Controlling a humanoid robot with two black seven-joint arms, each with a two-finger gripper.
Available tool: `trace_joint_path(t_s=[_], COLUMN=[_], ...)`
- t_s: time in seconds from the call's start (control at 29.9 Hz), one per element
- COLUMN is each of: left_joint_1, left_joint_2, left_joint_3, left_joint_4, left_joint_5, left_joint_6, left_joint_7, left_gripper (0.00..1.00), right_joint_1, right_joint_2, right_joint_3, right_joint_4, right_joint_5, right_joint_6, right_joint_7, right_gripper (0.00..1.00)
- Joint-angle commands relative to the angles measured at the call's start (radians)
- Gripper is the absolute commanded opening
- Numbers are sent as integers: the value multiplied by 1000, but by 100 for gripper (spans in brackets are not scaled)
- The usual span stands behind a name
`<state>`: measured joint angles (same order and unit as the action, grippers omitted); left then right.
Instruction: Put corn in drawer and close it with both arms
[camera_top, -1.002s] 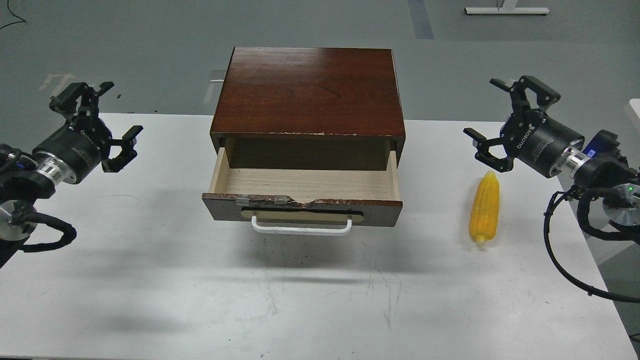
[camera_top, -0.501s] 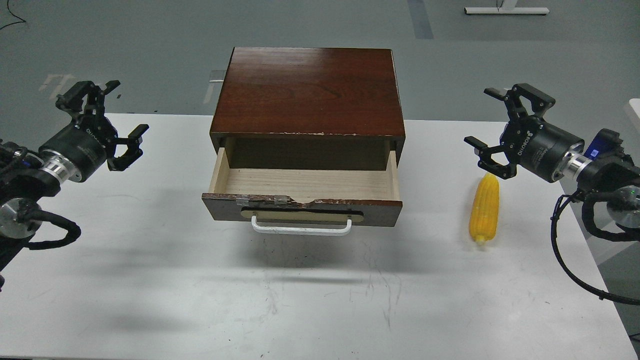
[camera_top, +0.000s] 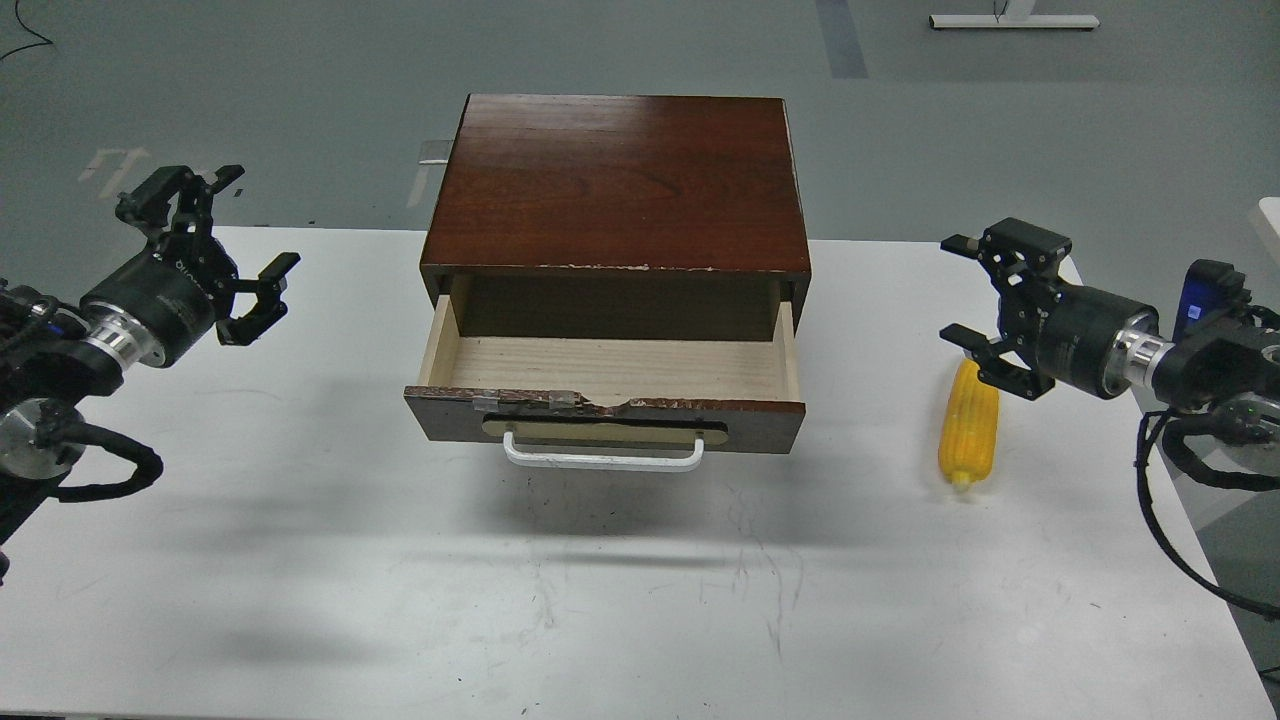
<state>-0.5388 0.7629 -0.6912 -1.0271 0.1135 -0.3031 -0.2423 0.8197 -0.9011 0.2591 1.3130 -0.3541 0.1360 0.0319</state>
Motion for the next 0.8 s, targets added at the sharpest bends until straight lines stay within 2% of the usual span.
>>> trace_joint_path(t_s=[0.0,0.07,0.27,0.53,0.67,0.77], left_joint_1=[2,3,5,14,22,25], left_joint_2=[-1,-5,-22,-22,-14,-14], left_joint_3=[2,2,2,2,2,2], left_joint_4=[2,2,-2,-2,-2,-2], left_joint_5=[2,2,2,3,3,3], left_joint_6=[2,7,33,33,33,33], left_joint_7=[0,-2,-2,-11,-12,-14], left_gripper=[98,98,98,98,98,98], right_joint_1=[27,29,16,12,15,16], right_joint_2=[-77,-100,-114,-98,25,45], right_joint_3=[-115,-139,-172,-267,-293,-294], right_joint_4=[100,104,97,77,-1,-9], right_joint_5=[-289,-383,-724,-758,-731,-700], right_joint_6=[-180,-188,-259,-269,-273,-273], right_joint_7=[-49,-49,-47,-52,-59,-82], right_gripper=[93,86,87,87,86,86])
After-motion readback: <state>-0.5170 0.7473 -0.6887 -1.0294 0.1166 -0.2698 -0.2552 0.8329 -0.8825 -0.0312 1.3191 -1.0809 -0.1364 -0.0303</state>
